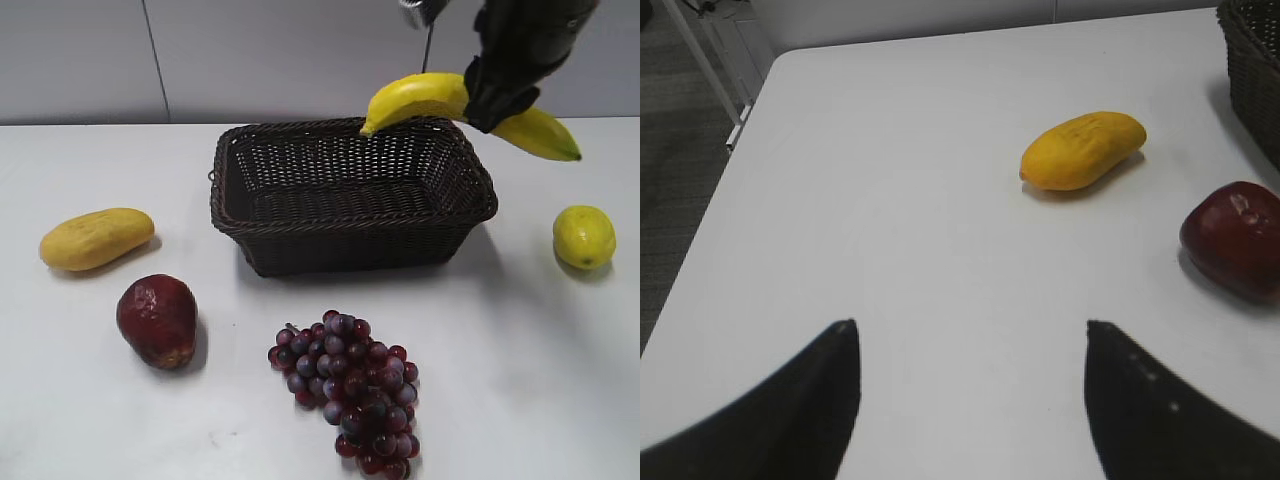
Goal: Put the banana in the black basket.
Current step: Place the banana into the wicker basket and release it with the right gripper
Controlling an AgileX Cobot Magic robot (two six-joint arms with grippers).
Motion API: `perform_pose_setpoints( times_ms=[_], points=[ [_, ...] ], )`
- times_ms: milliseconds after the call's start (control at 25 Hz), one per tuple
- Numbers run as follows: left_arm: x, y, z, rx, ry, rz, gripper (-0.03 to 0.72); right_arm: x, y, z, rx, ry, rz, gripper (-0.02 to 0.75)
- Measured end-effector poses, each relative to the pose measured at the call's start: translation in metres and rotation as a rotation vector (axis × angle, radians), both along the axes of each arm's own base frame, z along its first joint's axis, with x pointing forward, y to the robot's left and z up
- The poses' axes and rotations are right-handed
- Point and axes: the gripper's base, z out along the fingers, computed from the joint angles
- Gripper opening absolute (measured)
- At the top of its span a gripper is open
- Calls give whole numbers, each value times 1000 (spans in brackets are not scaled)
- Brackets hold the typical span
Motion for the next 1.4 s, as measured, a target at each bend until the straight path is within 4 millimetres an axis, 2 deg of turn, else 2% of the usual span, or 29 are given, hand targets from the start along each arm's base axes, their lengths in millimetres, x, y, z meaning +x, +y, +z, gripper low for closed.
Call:
perform_pose_setpoints(
  times_ms=[160,320,600,840,1040,1120,1200,1240,1400],
  points=[
    [0,0,0,0,0,0,521,27,15,-22,-42,-19,124,309],
    [0,0,0,0,0,0,521,42,25,-44,-77,-37,264,309],
    [0,0,0,0,0,0,521,58,40,-73,-49,-108,365,309],
    [0,0,0,0,0,0,521,64,51,-102,-85,-102,460,309],
    [0,0,0,0,0,0,521,67,53,-110,-83,-113,467,312],
    [0,0,0,0,0,0,521,67,53,-111,-83,-111,467,389],
    [0,0,0,0,0,0,521,67,53,-111,-83,-111,467,554],
    [0,0,0,0,0,0,521,67,53,-111,-83,-111,468,596],
    [0,0,0,0,0,0,521,66,52,-110,-83,-98,466,620]
  ],
)
